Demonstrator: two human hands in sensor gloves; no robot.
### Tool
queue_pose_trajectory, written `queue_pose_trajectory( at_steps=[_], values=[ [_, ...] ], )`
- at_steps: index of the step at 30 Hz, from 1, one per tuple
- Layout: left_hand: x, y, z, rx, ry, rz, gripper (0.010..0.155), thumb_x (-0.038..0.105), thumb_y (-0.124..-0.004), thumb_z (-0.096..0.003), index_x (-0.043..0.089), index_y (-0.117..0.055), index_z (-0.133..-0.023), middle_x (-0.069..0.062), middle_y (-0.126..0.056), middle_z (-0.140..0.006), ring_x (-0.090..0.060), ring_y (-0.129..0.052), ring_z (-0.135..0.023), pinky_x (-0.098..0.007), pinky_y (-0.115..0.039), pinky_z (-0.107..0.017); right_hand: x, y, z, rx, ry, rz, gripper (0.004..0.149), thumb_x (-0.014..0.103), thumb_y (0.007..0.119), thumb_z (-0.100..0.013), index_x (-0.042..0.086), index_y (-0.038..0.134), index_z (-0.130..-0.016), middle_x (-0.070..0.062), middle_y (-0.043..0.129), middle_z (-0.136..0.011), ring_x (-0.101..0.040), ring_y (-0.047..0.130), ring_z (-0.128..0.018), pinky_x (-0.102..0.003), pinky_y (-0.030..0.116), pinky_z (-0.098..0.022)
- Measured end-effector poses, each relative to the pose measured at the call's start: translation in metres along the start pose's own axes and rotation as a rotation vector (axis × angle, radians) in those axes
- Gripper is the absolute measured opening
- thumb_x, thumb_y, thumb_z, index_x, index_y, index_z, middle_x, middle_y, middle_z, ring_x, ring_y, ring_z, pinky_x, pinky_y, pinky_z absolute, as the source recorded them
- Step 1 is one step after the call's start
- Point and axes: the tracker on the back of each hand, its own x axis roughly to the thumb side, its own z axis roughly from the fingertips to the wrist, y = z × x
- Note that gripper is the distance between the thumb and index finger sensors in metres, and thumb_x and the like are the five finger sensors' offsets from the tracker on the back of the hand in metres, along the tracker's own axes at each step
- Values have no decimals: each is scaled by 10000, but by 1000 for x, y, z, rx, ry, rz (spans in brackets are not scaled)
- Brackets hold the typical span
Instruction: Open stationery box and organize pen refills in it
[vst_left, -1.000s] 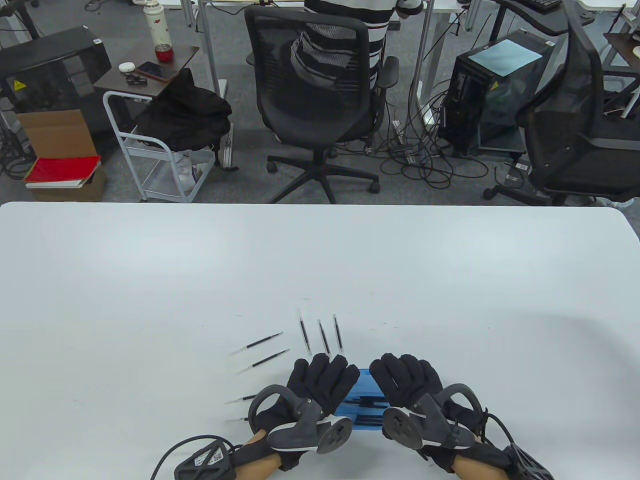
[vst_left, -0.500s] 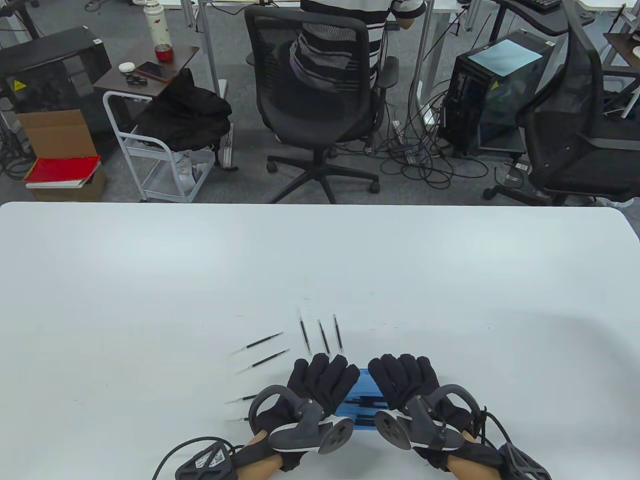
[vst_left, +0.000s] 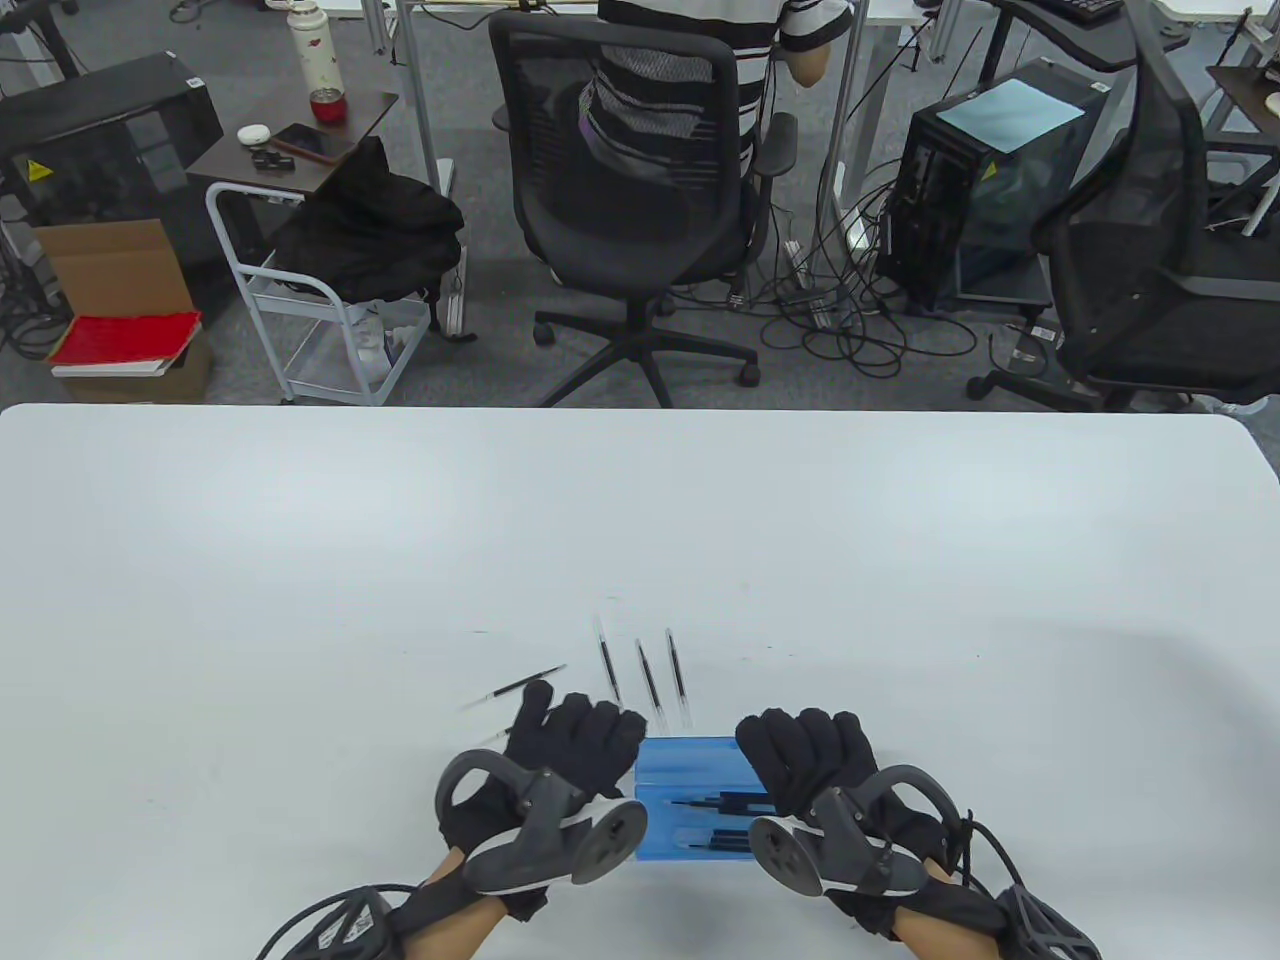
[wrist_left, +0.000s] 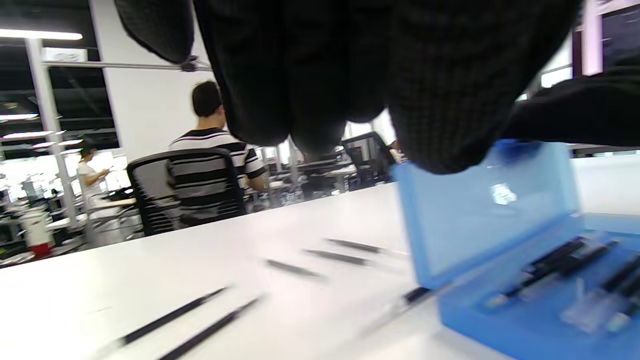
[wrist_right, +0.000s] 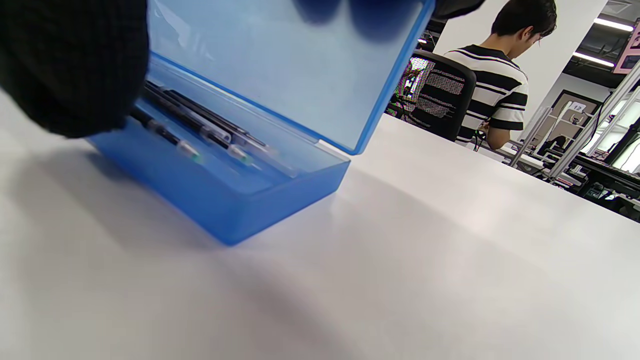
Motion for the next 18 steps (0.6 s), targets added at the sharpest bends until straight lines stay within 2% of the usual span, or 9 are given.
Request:
queue_pose_trajectory(
  at_steps=[4,7,11,18],
  values=[
    [-31,-7,10,-89,53,27,510,385,-947,-448,283,-840,-935,40,-973,-921,-243,-1006,-856,-632,-606,-785,0,0,0,0,-3,2,1238,578,879,-316,93,99,-1146,-232,313,-1219,-531,476,-1061,-686,444,-778],
    [-38,-22,19,-167,-3,25,481,367,-972,-427,299,-872,-892,58,-1006,-872,-219,-1041,-811,-626,-637,-769,0,0,1,-2,-4,4,1236,576,879,-317,91,101,-1145,-235,312,-1219,-531,480,-1060,-689,446,-776],
    [-39,-46,29,-237,-59,-71,486,349,-993,-406,317,-876,-877,76,-1011,-861,-200,-1045,-809,-617,-644,-775,0,0,1,-1,-7,-1,1237,576,880,-317,92,99,-1146,-233,314,-1218,-531,477,-1062,-689,444,-777],
    [-34,-59,37,-222,-111,-130,470,333,-995,-408,320,-878,-864,82,-1011,-849,-194,-1043,-803,-613,-636,-783,0,0,1,-1,-6,1,1236,576,880,-317,90,100,-1144,-237,312,-1217,-533,479,-1060,-692,445,-776]
  ],
)
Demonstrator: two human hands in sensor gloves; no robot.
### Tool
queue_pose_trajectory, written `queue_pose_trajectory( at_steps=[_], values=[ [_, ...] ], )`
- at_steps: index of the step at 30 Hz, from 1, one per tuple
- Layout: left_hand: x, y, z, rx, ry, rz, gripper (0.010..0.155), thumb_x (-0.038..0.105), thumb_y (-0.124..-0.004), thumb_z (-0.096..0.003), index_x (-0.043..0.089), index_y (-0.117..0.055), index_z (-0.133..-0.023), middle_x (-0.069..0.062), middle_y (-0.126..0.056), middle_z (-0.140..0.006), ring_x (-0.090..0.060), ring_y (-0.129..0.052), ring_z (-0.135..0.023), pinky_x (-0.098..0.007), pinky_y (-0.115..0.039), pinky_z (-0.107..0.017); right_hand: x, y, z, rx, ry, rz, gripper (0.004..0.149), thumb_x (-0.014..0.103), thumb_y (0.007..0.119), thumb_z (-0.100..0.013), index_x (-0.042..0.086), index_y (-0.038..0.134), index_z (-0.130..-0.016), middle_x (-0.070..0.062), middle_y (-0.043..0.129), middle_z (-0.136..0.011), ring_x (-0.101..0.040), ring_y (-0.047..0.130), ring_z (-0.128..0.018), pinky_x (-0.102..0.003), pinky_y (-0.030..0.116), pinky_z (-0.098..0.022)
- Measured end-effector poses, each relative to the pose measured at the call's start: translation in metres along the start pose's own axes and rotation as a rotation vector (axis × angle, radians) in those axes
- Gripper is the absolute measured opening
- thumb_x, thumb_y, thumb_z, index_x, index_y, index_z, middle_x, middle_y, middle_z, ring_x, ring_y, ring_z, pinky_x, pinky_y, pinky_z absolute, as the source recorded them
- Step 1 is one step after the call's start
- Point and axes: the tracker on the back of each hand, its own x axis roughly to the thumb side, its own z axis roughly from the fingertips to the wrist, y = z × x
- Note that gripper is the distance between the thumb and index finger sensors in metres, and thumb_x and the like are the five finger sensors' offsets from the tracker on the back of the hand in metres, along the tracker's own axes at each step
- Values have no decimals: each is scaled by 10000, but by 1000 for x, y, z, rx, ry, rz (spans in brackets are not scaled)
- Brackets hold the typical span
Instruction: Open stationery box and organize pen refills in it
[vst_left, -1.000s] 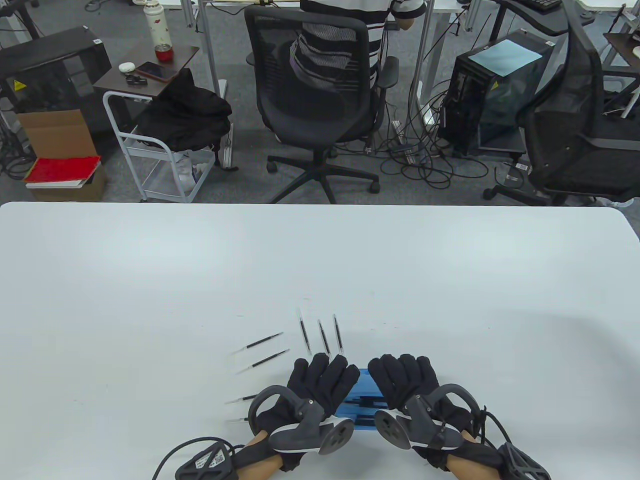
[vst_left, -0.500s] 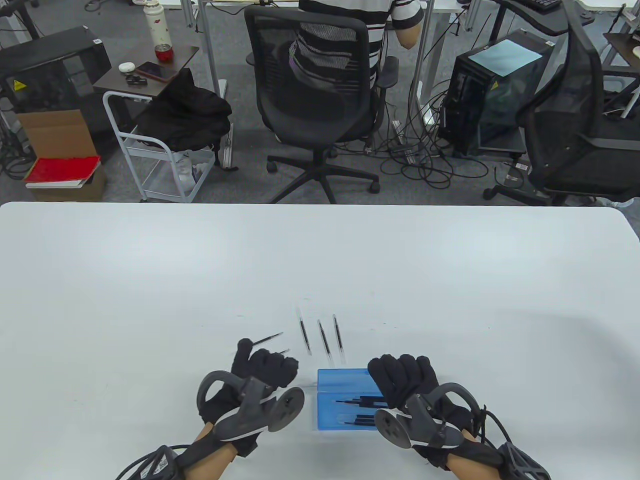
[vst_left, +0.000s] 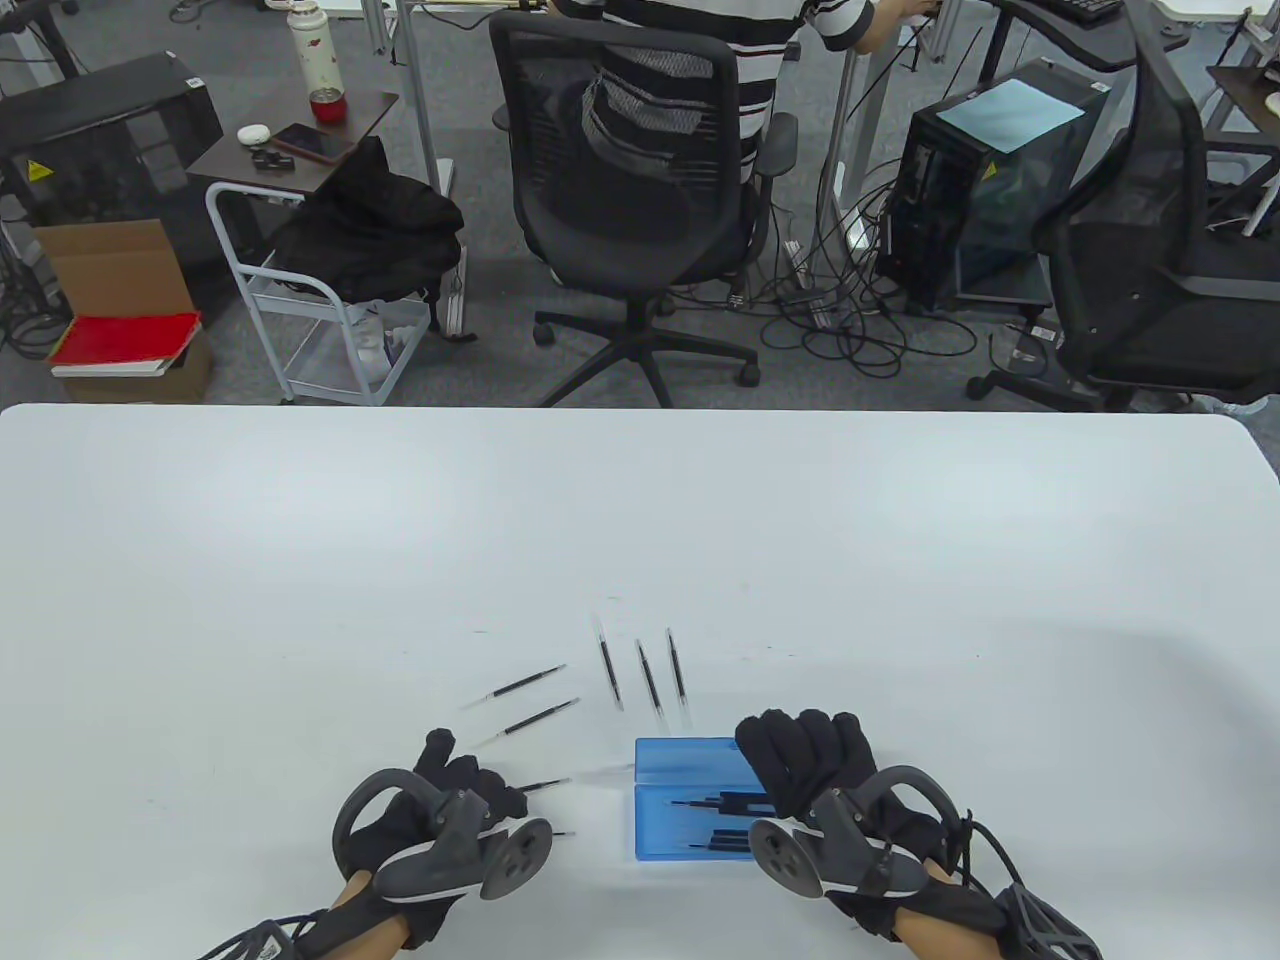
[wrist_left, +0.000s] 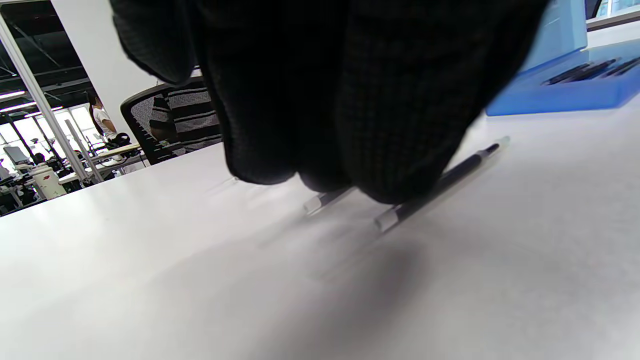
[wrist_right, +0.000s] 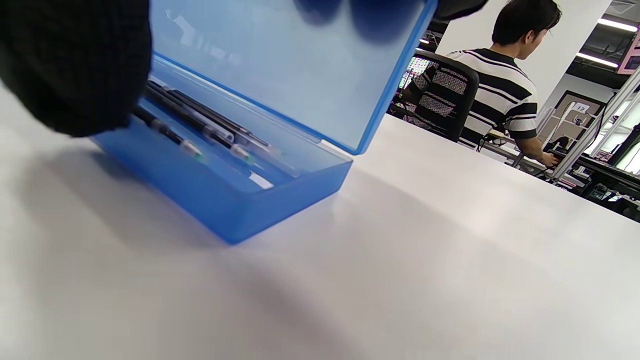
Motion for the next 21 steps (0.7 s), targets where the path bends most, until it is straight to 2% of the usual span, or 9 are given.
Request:
queue_pose_trajectory(
  at_steps=[21],
  values=[
    [8,-10,-4,17,-45,-19,442,308,-987,-418,304,-887,-848,75,-1027,-816,-186,-1058,-778,-618,-639,-779,0,0,0,0,-1,3,1235,572,879,-322,88,94,-1144,-243,309,-1215,-535,479,-1058,-694,444,-775]
  ],
)
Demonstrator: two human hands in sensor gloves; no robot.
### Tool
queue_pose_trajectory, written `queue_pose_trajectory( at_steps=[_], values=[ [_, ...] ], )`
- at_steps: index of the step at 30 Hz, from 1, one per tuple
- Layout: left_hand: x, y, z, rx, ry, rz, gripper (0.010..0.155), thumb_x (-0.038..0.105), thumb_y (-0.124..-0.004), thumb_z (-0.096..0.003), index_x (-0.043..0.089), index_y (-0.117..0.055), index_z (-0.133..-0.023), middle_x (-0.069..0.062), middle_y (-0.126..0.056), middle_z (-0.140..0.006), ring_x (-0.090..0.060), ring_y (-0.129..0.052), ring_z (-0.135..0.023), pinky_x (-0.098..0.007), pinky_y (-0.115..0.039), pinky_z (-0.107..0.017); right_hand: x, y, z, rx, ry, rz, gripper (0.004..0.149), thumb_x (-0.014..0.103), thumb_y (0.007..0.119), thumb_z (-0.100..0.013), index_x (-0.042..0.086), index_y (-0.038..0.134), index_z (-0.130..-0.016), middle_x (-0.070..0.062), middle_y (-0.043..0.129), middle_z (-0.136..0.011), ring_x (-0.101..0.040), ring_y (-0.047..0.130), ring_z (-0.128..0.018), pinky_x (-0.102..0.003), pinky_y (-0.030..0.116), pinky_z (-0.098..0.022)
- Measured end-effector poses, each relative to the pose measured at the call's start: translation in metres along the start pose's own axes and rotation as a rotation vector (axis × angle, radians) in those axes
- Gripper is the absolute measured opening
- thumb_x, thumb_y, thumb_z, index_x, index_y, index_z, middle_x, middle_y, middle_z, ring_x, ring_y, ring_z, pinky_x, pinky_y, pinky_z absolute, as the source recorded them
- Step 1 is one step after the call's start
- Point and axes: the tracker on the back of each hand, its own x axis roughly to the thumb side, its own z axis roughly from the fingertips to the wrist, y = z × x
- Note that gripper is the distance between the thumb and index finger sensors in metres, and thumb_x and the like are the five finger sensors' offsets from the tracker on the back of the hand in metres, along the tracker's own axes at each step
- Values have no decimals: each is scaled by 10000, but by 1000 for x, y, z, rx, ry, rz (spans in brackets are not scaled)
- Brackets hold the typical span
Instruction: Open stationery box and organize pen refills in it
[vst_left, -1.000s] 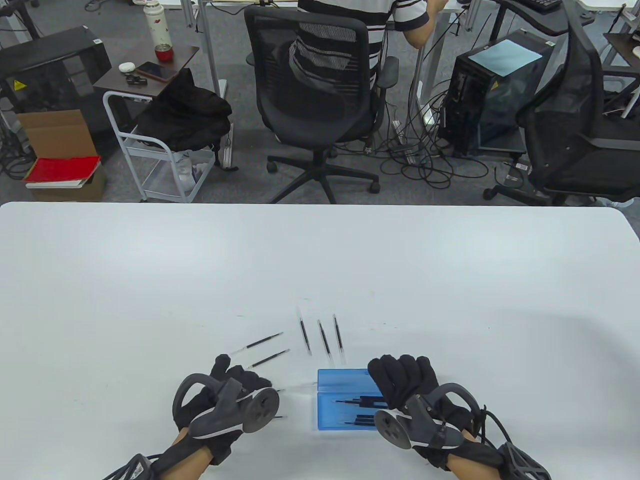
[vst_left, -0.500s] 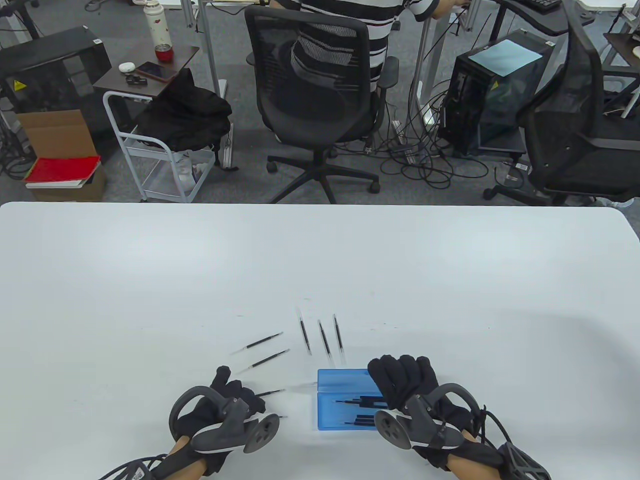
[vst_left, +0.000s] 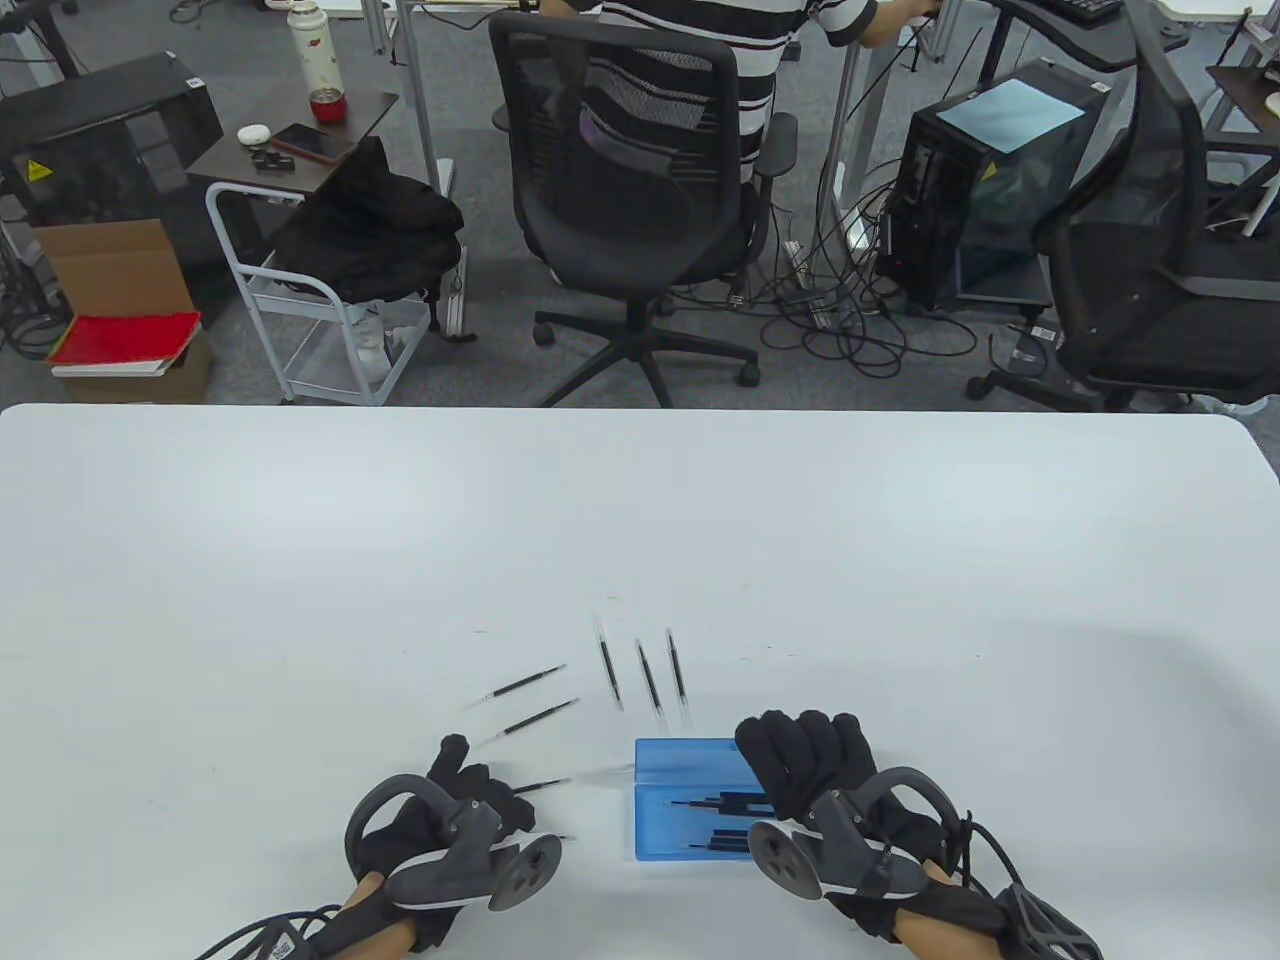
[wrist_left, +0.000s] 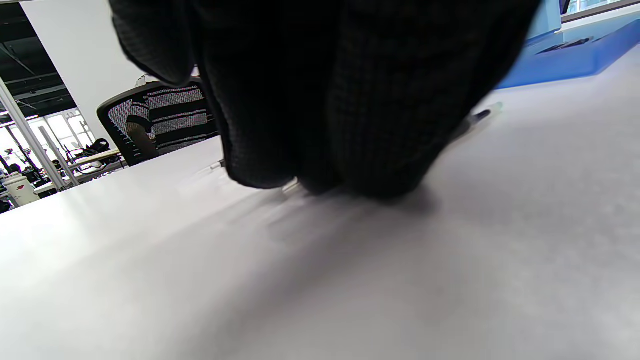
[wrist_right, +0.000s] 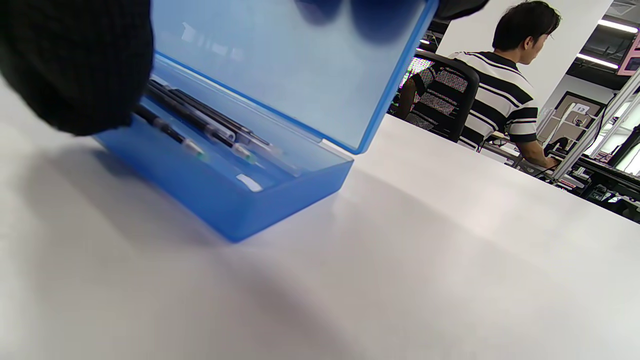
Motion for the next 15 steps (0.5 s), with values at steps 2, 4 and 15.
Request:
queue_pose_trajectory(
  at_steps=[2,4,15],
  values=[
    [0,0,1,8,-8,5,446,306,-988,-417,298,-885,-851,73,-1025,-816,-188,-1055,-784,-625,-635,-780,0,0,0,0,0,0,1235,572,878,-322,87,94,-1143,-240,310,-1216,-536,479,-1058,-694,444,-774],
    [0,-1,1,12,-19,17,455,303,-988,-417,289,-880,-859,73,-1022,-819,-190,-1050,-791,-630,-630,-782,0,0,0,1,0,0,1235,573,877,-322,88,93,-1143,-242,310,-1216,-537,479,-1058,-694,444,-774],
    [1,-4,3,21,-54,45,500,307,-975,-412,223,-856,-890,43,-1020,-812,-221,-1052,-780,-666,-590,-783,0,0,0,4,1,-1,1235,571,877,-323,88,90,-1142,-241,307,-1216,-536,476,-1059,-695,442,-775]
  ],
)
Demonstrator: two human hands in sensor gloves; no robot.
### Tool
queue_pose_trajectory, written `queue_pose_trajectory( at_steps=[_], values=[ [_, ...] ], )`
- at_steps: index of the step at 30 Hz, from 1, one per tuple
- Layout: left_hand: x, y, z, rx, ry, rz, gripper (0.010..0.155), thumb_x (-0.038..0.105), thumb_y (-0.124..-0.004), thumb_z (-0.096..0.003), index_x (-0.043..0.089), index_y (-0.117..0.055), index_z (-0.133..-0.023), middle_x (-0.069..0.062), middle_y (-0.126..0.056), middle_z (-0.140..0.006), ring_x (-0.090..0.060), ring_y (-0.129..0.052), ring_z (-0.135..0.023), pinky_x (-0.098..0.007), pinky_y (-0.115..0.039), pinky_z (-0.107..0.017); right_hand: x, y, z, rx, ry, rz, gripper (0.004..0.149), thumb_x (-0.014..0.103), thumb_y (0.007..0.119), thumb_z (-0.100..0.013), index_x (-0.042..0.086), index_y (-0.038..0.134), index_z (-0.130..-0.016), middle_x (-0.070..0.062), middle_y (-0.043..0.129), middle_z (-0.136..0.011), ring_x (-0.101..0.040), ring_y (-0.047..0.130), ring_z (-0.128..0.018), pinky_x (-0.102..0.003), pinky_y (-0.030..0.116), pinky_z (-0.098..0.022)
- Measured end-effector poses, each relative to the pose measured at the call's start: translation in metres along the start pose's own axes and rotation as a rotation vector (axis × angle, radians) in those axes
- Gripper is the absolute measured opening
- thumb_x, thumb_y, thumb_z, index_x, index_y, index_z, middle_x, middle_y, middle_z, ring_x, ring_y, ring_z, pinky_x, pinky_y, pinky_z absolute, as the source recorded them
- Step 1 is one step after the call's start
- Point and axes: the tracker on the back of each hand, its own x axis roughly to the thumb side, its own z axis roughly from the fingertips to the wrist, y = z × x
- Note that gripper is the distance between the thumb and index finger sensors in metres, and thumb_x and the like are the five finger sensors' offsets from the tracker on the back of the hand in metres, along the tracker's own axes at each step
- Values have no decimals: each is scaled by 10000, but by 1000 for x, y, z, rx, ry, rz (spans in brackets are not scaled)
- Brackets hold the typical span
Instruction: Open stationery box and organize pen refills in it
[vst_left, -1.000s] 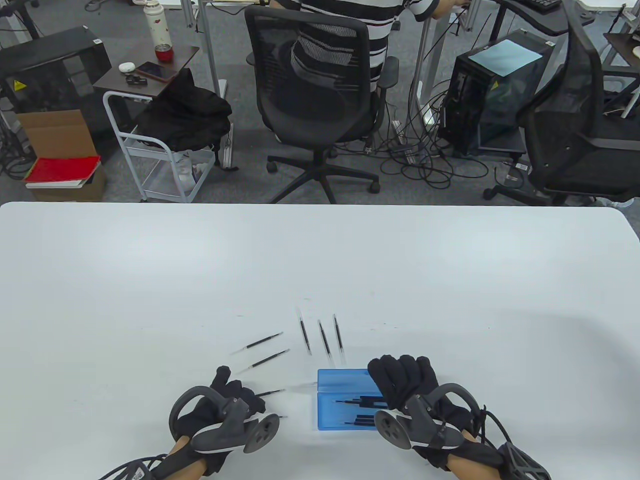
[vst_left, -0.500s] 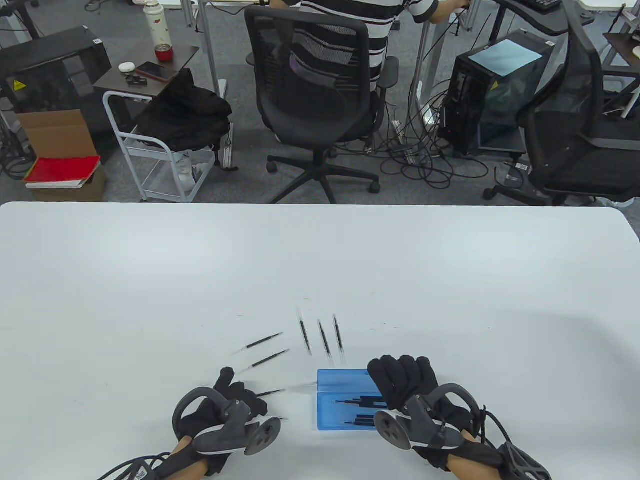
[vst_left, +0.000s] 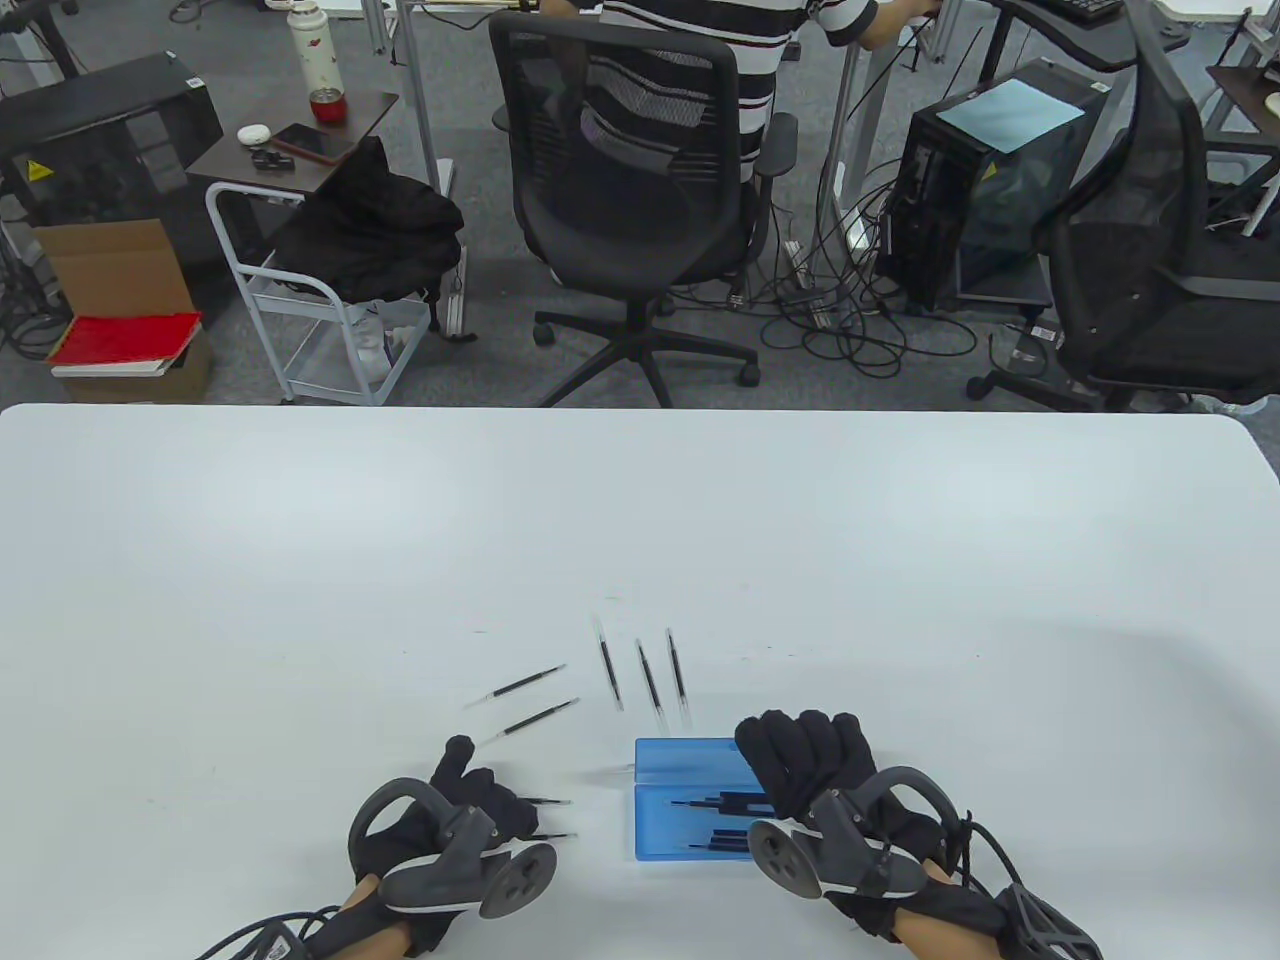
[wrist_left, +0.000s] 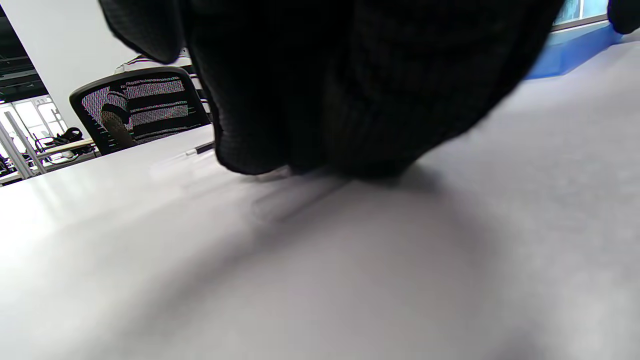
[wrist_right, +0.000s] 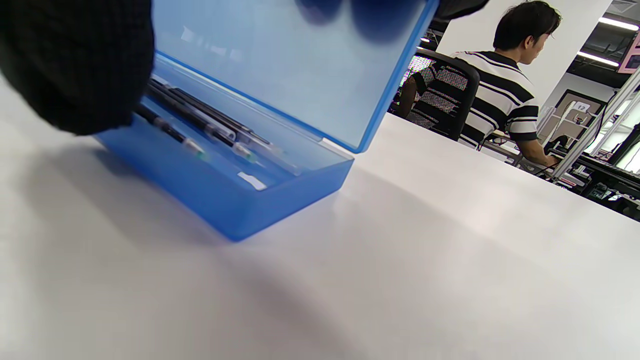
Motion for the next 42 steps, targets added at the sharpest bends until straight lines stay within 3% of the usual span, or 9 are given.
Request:
queue_pose_trajectory(
  at_steps=[7,14,25,32,42],
  values=[
    [-3,6,3,29,24,8,519,317,-973,-410,201,-848,-900,31,-1019,-807,-228,-1061,-759,-671,-587,-781,0,0,0,0,-1,2,1234,571,875,-324,88,87,-1142,-242,307,-1216,-536,477,-1059,-695,443,-775],
    [-1,38,12,131,38,27,523,318,-968,-415,198,-843,-909,29,-1016,-809,-232,-1059,-761,-671,-592,-780,0,0,0,1,-2,-2,1234,571,875,-323,90,86,-1141,-240,307,-1216,-536,478,-1059,-696,442,-775],
    [54,77,-9,223,-44,-18,523,324,-964,-420,191,-844,-912,24,-1019,-807,-230,-1066,-750,-666,-608,-774,0,1,-1,3,-3,-5,1235,573,873,-323,89,83,-1139,-239,303,-1217,-535,477,-1060,-696,440,-774],
    [95,78,-36,212,-90,-43,523,326,-964,-421,186,-847,-911,21,-1021,-804,-233,-1070,-745,-662,-611,-774,-1,1,-1,4,-5,-10,1234,573,872,-323,91,81,-1138,-237,304,-1217,-534,474,-1061,-696,440,-776],
    [123,63,-60,168,-88,-90,522,323,-961,-427,181,-843,-916,16,-1019,-806,-238,-1066,-747,-665,-599,-776,-2,1,-1,5,-9,-17,1234,575,872,-323,92,78,-1136,-234,303,-1218,-534,471,-1062,-699,438,-775]
  ],
)
